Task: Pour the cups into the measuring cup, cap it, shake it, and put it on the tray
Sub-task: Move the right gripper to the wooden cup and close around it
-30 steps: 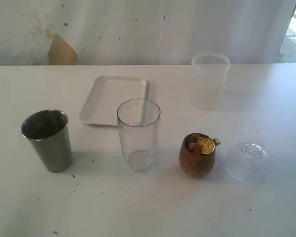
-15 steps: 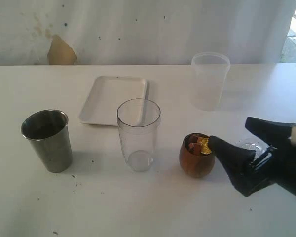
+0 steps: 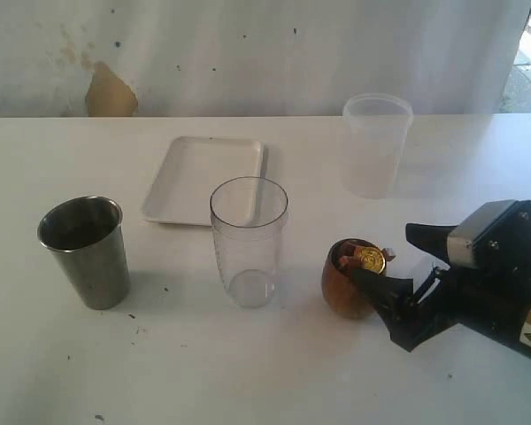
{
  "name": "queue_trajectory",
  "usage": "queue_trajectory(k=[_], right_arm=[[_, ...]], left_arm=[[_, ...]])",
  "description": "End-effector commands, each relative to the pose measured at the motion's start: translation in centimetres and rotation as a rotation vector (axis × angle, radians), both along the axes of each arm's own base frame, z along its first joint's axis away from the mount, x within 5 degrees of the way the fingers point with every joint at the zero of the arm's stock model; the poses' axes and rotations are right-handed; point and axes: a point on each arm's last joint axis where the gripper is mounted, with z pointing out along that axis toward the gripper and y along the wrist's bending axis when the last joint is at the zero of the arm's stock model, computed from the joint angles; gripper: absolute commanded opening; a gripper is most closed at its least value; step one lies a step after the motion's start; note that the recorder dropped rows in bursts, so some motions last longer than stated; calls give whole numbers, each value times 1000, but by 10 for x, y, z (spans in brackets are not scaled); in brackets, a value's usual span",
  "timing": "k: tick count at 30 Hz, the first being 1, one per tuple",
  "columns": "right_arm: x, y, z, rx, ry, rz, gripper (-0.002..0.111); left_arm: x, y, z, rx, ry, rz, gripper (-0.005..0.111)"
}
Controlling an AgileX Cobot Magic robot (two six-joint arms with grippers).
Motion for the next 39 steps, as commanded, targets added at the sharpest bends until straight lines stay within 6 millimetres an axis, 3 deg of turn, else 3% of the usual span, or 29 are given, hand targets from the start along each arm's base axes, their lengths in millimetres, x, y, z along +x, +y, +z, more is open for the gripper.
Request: queue_trajectory(k=[1,11,22,27,39], right_arm=[[2,1,4,14,-42,10,86],[3,-2,3,-29,-54,-16,103],[5,1,-16,13,57,-12,104],[15,3,-30,19,104,-3,104],[28,9,-45,41,115,75,104]], left_arm=[[0,0,0,2,-14,-1,0],[0,0,0,2,-14,-1,0],[0,0,0,2,-14,-1,0],[0,0,0,2,-14,-1,0],[0,0,0,2,-14,-1,0]])
